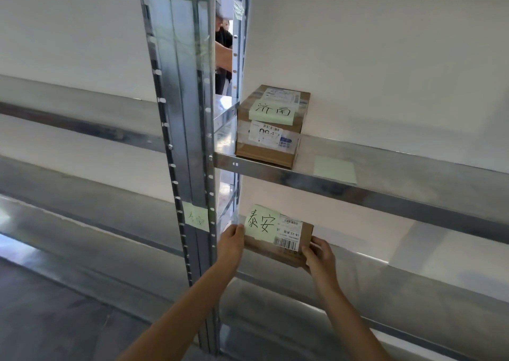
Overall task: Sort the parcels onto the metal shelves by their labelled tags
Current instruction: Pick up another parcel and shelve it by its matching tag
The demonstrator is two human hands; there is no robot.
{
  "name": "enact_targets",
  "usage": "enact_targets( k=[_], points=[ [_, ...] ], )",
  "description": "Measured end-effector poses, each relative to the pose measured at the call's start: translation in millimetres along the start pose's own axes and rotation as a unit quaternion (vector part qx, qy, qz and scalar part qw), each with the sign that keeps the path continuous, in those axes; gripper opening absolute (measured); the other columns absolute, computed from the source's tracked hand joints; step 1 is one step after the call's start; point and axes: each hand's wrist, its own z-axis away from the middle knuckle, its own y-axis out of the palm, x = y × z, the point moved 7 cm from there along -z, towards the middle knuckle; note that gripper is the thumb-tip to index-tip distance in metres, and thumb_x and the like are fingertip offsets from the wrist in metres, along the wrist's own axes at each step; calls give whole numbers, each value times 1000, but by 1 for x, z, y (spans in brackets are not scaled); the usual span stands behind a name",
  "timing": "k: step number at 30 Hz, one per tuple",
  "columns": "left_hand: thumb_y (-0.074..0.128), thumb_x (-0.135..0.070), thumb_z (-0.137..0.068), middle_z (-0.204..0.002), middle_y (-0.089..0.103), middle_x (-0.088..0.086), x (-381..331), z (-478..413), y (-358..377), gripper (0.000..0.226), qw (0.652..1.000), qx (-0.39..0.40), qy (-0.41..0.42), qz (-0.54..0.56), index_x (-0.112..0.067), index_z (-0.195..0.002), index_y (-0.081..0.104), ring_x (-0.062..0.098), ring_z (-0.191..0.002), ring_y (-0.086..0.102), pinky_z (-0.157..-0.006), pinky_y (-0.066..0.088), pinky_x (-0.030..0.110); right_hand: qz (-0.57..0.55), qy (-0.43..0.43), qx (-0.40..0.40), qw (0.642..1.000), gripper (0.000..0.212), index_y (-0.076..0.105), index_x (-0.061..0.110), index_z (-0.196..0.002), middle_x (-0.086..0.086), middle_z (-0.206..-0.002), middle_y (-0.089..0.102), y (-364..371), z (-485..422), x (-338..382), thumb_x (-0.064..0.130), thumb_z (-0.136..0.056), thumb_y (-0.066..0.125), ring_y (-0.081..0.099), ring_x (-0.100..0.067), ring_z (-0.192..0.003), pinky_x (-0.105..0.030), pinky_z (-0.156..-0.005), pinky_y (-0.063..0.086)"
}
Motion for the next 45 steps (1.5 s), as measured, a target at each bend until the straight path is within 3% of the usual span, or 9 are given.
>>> enact_targets(
  k=[5,8,13,17,22,25,27,38,45],
  points=[
    [37,-25,-96,-92,59,8,17,-38,10,24,999,-18,-39,-12,-15,-84,55,23,-87,54,-88,48,44,29,13,21,999,25,56,17,-110,-11,-115,64,9,-38,-13,13,-87,63,63,-25,-99,-41,-79,57],
    [34,-32,-98,-110,62,12,25,-54,13,29,997,-26,-70,-14,-13,-104,55,28,-103,56,-99,46,49,29,38,40,998,31,54,8,-119,-11,-113,61,17,-54,-20,9,-89,59,61,-25,-95,-33,-71,55],
    [27,-31,-100,-107,57,8,19,-65,15,39,995,-17,-72,-64,-14,-130,46,24,-97,51,-98,47,48,28,89,49,994,33,50,5,-124,-16,-119,59,29,-71,-32,7,-91,56,60,-26,-97,-37,-76,54],
    [24,-28,-102,-126,56,13,15,-78,18,39,993,16,-92,-74,-14,-135,39,28,-109,51,-103,43,45,29,127,50,990,34,48,7,-123,-18,-124,57,39,-87,-43,7,-90,56,60,-32,-108,-40,-79,55],
    [25,-27,-101,-115,53,12,34,-98,21,37,986,46,-153,-55,-9,-127,43,26,-108,47,-103,40,40,48,163,46,984,26,48,11,-112,-18,-125,56,54,-101,-61,5,-88,58,59,-31,-106,-38,-73,55],
    [27,-27,-100,-111,52,10,51,-113,22,33,980,66,-186,-34,-7,-118,46,25,-106,47,-90,42,36,51,180,45,981,32,45,5,-122,-18,-125,54,61,-104,-66,3,-91,53,56,-27,-101,-27,-60,48],
    [31,-26,-100,-111,53,12,60,-121,21,33,977,70,-203,-16,-5,-120,48,27,-107,49,-87,42,37,62,177,49,981,35,43,3,-127,-18,-128,52,66,-109,-67,2,-93,49,54,-28,-105,-26,-64,50],
    [35,-25,-99,-122,56,16,98,-158,23,34,979,66,-176,-77,-7,-124,49,31,-111,54,-99,45,46,130,151,39,979,31,44,9,-129,-13,-120,53,83,-114,-82,10,-98,38,52,-23,-101,-23,-61,46],
    [34,-20,-99,-121,59,14,73,-153,22,30,984,57,-114,-120,-7,-122,50,29,-110,55,-88,45,31,186,121,27,975,39,39,10,-136,-14,-132,52,83,-111,-73,18,-98,39,53,-29,-116,-41,-96,49]
  ],
)
